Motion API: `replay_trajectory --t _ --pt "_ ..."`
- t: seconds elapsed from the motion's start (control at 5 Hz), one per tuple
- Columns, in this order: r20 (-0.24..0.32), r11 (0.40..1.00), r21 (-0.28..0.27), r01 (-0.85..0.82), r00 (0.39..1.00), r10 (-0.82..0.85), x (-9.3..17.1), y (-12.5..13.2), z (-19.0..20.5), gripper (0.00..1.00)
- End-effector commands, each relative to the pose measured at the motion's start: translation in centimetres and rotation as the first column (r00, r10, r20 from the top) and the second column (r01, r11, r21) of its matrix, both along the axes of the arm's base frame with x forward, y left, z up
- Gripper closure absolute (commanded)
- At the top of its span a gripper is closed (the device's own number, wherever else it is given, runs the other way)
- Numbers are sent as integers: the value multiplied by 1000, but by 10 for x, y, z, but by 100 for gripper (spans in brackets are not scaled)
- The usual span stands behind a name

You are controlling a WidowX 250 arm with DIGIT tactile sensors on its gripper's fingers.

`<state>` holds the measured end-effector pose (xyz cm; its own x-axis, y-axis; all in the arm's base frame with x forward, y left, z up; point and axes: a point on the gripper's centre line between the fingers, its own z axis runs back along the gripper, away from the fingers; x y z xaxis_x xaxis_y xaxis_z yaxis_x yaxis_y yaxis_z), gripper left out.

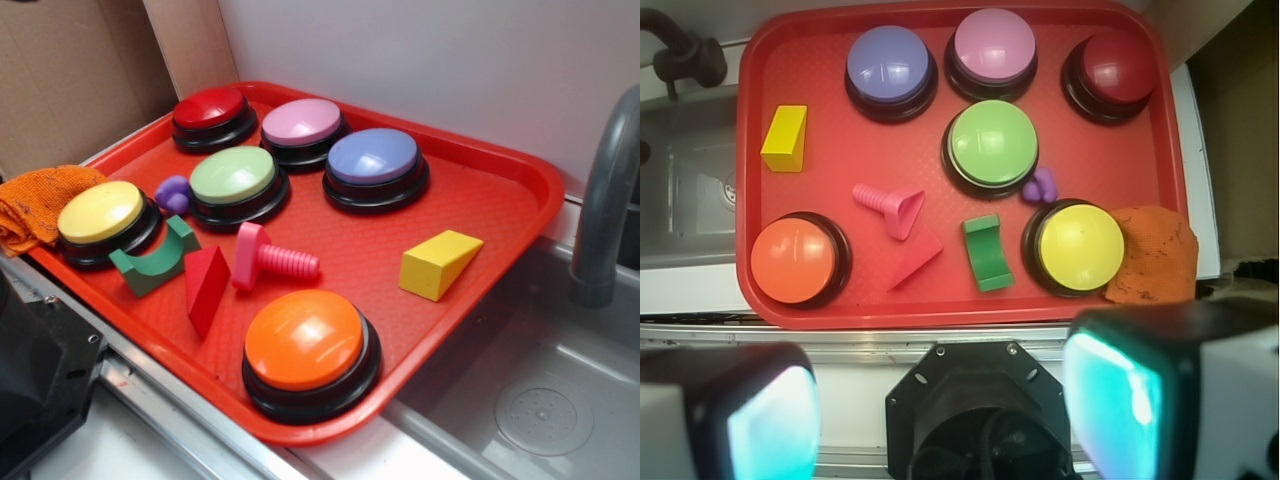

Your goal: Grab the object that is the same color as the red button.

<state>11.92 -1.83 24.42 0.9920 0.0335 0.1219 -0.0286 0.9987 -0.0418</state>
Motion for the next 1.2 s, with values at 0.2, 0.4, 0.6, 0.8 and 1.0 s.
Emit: replay_trajectory --t 0.2,0.4,0.6,0.8,1.0 --pt "36 996 -43 -83 996 85 -2 -6 -11 0" --pt "34 985 -61 -159 986 162 -2 -16 -27 0" --pt "13 965 -75 -253 967 255 -1 -24 -47 0" --pt "17 948 -69 -310 950 312 0 -31 -66 0" --pt "16 929 -60 -366 930 367 7 -34 -85 0"
